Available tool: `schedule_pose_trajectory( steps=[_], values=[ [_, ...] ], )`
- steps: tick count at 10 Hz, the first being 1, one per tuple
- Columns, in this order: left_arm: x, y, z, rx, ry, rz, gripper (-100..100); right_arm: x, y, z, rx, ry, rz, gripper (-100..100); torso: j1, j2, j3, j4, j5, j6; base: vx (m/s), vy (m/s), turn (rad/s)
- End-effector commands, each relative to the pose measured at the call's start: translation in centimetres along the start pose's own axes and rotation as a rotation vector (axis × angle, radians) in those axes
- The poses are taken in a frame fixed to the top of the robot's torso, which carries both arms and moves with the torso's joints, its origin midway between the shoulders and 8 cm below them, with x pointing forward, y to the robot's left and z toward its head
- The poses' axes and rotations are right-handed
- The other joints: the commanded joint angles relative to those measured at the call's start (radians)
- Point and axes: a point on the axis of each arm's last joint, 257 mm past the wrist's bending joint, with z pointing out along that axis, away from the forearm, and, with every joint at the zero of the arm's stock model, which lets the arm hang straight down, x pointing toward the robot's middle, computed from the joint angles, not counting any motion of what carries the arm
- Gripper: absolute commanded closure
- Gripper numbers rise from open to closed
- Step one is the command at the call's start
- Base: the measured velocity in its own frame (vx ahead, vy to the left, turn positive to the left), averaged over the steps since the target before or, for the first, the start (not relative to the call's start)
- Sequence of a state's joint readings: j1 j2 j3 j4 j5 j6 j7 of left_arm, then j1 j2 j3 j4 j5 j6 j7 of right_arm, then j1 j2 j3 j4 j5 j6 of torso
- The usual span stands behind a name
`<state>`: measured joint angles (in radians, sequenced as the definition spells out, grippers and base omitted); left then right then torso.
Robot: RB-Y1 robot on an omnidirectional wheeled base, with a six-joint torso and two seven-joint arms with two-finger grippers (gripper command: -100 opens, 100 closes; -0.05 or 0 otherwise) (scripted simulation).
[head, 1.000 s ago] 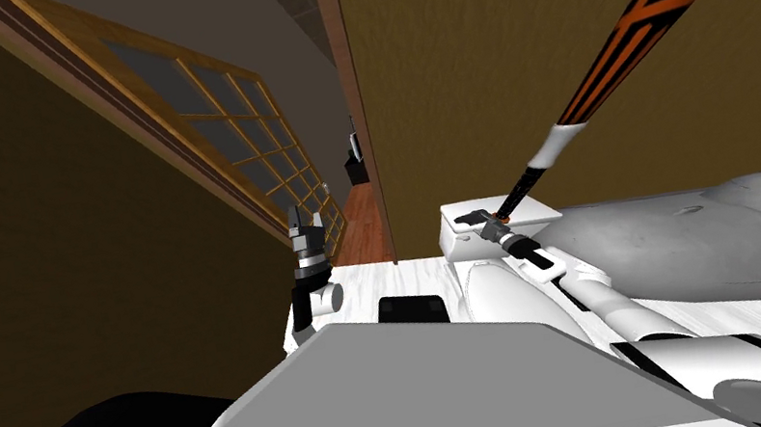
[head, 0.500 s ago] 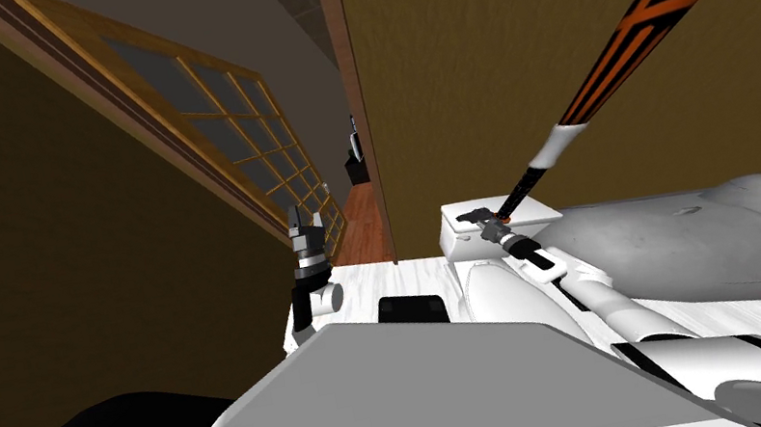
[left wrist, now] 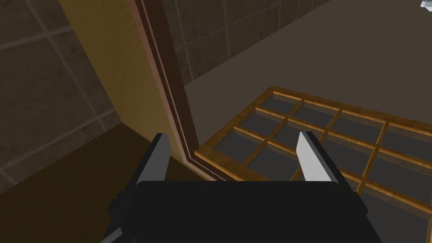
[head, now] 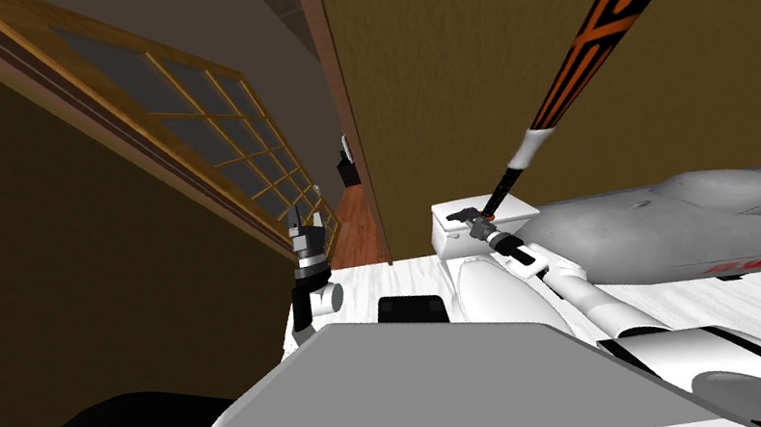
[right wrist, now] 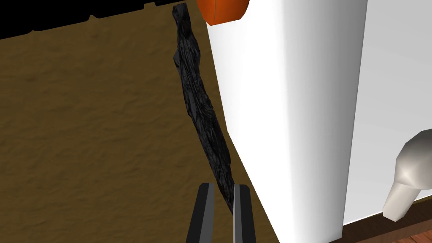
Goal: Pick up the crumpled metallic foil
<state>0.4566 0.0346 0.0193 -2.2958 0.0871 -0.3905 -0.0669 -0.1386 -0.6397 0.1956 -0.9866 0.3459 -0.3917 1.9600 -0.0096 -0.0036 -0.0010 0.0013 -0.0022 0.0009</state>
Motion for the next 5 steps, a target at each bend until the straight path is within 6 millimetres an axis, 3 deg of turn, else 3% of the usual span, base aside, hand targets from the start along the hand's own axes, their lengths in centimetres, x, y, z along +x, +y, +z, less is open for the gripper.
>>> schedule_pose_trajectory(
  steps=[1, 5],
  values=[
    [0.0, 0.0, 0.0, 0.000, 0.000, 0.000, 0, -2.2, 0.5, 1.0, -0.008, -0.021, -0.005, 100, 0.000, 0.000, 0.000, 0.000, 0.000, 0.000, -0.005, -0.093, -0.124],
    [0.0, 0.0, 0.0, 0.000, 0.000, 0.000, 0, -8.5, 1.0, 3.2, -0.017, -0.083, -0.020, 100, -0.002, 0.001, 0.000, -0.002, -0.001, 0.004, -0.005, -0.082, -0.176]
  ],
)
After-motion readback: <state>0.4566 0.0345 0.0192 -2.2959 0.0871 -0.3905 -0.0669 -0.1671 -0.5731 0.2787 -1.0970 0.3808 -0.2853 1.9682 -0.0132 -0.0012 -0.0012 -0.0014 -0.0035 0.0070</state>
